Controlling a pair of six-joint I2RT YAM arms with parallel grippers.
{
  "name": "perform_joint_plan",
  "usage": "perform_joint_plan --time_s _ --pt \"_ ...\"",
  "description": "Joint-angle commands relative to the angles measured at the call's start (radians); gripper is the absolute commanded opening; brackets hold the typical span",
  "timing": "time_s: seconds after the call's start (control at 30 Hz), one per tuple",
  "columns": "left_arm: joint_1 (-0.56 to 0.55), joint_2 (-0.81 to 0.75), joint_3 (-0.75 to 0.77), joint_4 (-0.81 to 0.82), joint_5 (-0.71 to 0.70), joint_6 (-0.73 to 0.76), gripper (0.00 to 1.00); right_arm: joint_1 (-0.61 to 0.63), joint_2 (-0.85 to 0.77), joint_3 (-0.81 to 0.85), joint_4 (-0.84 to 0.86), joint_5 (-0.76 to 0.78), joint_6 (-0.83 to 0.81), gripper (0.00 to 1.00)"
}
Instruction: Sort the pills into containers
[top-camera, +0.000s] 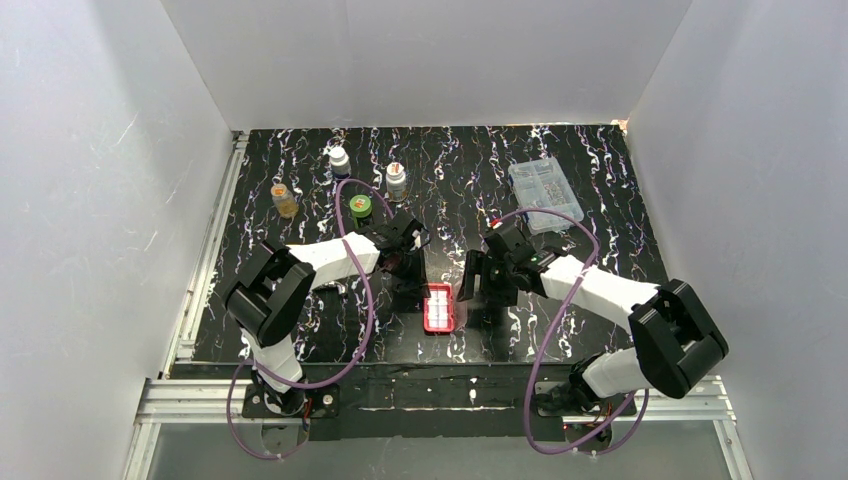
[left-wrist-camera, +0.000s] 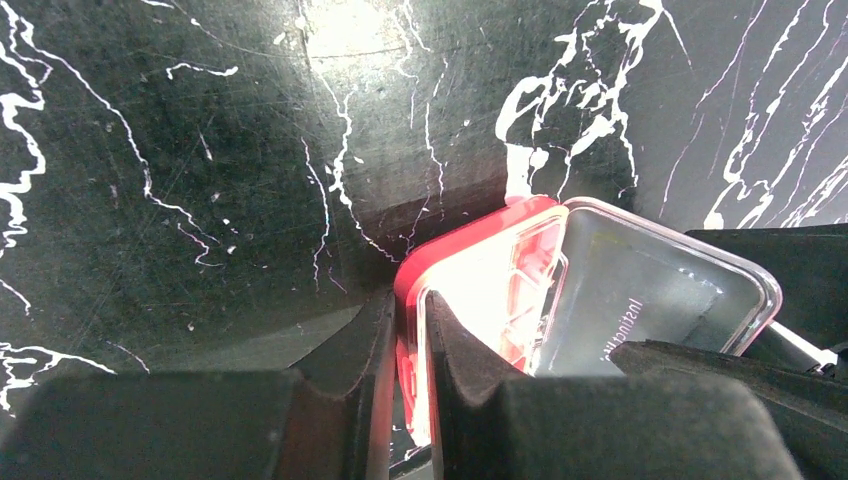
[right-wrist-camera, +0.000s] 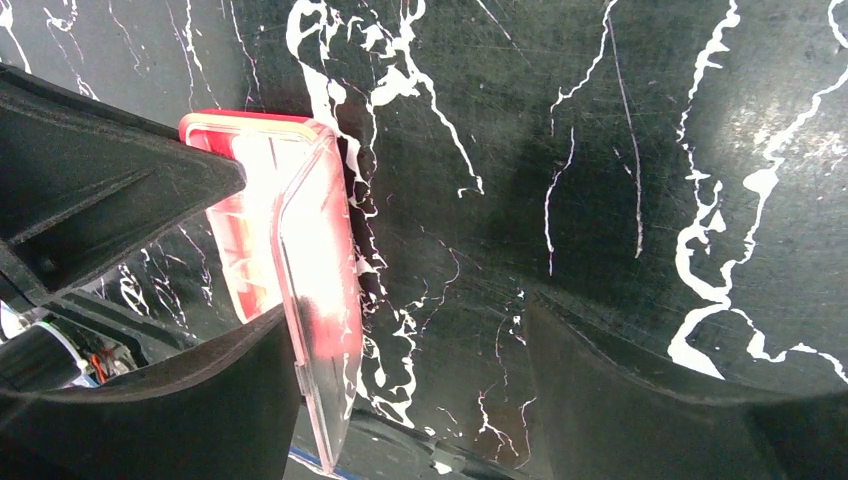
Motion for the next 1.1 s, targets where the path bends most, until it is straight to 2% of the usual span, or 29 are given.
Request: perform_joint_plan --time_s 0.0,0.07,0.27,0.43,0.63,0.8,1.07 --pt "-0.001 0.001 0.014 -0.030 0.006 0.029 0.00 -0.006 -0.051 0.009 -0.046 0.062 -0.015 0.79" --pt "-0.001 0.002 0.024 -0.024 0.010 0.029 0.00 -0.006 -0.067 0.017 -0.048 0.058 -0.017 0.74" --pt "-0.002 0.012 0.063 -0.023 0.010 0.031 0.11 -0.005 -0.070 0.059 -0.053 0.043 -0.024 0.60" --pt "-0.001 0.033 0.108 -0.032 0.013 0.037 0.22 -0.003 -0.043 0.094 -0.058 0.044 -0.027 0.41" --pt "-0.002 0.048 0.136 -0.032 0.015 0.043 0.29 -0.002 -0.005 0.138 -0.089 0.069 -0.032 0.21" --pt "-0.002 0.042 0.163 -0.046 0.004 0.053 0.36 -0.003 0.004 0.166 -0.113 0.105 -0.043 0.15" --pt "0.005 0.001 0.206 -0.096 -0.037 0.082 0.49 -0.002 0.000 0.204 -0.162 0.163 -0.051 0.12"
